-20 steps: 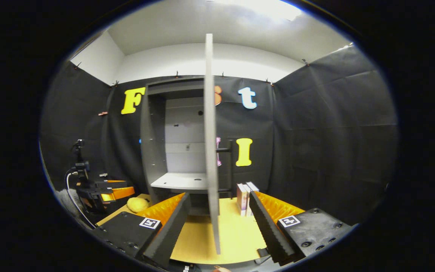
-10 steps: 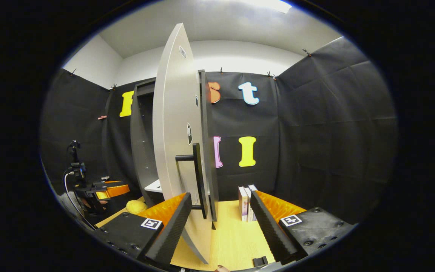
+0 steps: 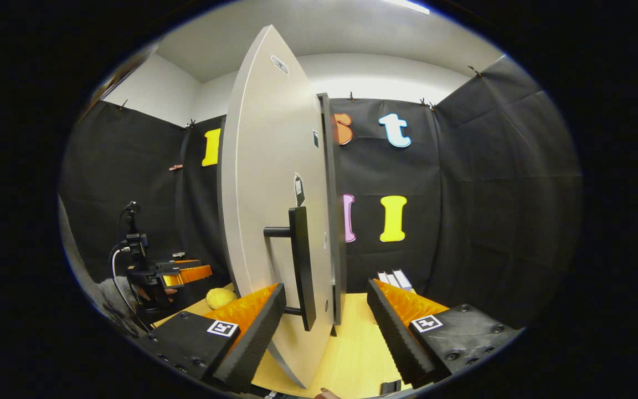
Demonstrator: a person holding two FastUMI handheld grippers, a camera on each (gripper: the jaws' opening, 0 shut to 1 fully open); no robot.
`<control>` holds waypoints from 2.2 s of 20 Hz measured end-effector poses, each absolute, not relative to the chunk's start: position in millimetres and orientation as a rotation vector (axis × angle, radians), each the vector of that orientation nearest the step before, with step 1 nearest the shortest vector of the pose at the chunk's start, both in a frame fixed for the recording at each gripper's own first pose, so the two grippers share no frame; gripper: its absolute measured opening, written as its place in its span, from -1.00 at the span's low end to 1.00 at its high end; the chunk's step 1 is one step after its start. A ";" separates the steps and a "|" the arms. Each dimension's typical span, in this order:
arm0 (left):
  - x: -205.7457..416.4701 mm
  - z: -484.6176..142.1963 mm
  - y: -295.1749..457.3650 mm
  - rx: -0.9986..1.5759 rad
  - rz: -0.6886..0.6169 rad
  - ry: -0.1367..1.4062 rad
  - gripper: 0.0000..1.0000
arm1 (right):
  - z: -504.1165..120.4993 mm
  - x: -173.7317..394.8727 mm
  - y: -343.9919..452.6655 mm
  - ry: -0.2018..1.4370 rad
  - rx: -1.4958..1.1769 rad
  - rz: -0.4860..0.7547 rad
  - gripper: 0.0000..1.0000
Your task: Open the cabinet door with the right hand, grasp the bottle in the cabinet with the left hand and place it on the coaster, then close the cabinet door with the right hand.
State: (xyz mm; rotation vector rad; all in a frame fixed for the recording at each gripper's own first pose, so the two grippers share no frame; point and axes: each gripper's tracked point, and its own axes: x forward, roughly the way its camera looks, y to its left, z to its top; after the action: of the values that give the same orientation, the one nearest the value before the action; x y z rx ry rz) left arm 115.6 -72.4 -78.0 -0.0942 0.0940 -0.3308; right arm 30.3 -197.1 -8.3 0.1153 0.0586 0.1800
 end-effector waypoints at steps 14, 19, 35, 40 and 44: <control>88.3 -67.8 -0.1 -0.023 -0.198 0.091 0.87 | -22.5 79.9 -30.8 0.058 0.164 0.329 0.95; 74.5 -62.6 8.4 -0.036 -0.150 0.088 0.87 | -2.5 85.2 4.4 0.017 0.168 0.457 0.95; 61.6 -48.5 -10.3 -0.090 -0.068 0.097 0.87 | -32.1 146.2 -75.2 -0.081 0.040 0.125 0.95; 67.1 -41.0 -23.0 -0.070 -0.069 0.071 0.87 | -44.8 148.0 -88.3 -0.060 -0.001 0.081 0.95; 69.4 -42.7 -31.3 -0.069 -0.086 0.074 0.87 | -42.9 146.2 -89.4 -0.068 0.016 0.077 0.95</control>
State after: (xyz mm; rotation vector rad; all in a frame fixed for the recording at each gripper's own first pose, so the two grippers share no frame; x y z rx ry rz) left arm 69.4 -31.3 -42.7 -0.0694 0.0741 -0.0859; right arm 146.2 -89.4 -42.9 0.0164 -0.0676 0.0768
